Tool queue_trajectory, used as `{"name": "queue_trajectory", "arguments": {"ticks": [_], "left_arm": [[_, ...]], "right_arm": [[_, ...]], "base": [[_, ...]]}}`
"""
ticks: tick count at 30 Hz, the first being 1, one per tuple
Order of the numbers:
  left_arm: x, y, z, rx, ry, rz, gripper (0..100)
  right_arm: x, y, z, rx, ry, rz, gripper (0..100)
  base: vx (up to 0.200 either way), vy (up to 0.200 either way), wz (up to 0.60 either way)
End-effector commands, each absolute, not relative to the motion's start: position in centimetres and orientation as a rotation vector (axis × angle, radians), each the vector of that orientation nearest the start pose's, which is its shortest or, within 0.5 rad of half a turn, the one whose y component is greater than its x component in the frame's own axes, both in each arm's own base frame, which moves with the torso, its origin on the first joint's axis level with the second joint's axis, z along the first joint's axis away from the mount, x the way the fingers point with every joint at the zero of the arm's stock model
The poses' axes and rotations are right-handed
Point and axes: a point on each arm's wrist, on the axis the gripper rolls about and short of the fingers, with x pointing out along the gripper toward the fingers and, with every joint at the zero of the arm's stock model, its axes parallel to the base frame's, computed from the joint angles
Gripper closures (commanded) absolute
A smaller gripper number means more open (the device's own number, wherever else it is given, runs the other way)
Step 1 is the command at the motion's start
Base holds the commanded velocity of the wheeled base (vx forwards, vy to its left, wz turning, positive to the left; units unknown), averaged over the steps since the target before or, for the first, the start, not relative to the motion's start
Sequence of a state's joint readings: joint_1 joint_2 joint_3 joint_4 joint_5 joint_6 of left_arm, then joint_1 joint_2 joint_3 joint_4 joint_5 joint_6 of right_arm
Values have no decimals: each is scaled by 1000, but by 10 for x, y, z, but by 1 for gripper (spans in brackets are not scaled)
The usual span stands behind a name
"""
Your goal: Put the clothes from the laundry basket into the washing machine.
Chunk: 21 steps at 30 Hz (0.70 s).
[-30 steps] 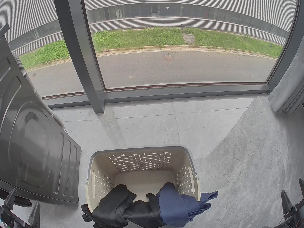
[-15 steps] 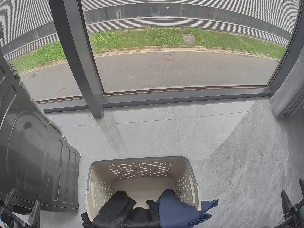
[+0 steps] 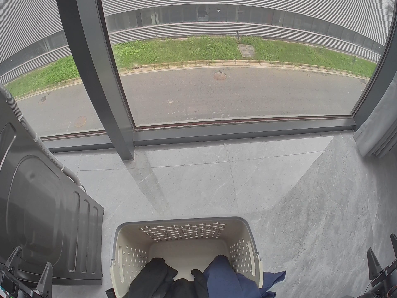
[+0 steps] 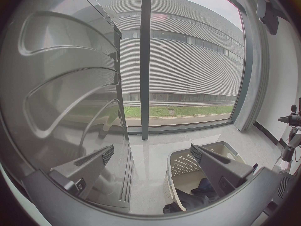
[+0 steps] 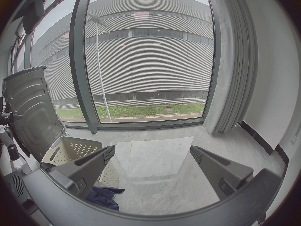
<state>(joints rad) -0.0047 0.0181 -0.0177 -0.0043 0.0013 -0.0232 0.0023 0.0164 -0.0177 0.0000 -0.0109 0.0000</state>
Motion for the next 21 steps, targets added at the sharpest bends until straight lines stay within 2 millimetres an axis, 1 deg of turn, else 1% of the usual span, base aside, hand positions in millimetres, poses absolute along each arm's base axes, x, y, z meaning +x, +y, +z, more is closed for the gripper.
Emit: {"name": "queue_trajectory", "arguments": {"ticks": [1,3,9,21], "left_arm": [[-23,0,76,-25,-3,-3,0],[-23,0,76,-25,-3,-3,0],[-23,0,76,-25,-3,-3,0],[-23,0,76,-23,-3,-3,0]], "right_arm": [[-23,0,76,0,3,-8,0],[-23,0,76,0,3,-8,0],[-23,0,76,0,3,-8,0],[-23,0,76,0,3,-8,0]], "base": [[0,0,0],[0,0,0],[200,0,0],[0,0,0]]}}
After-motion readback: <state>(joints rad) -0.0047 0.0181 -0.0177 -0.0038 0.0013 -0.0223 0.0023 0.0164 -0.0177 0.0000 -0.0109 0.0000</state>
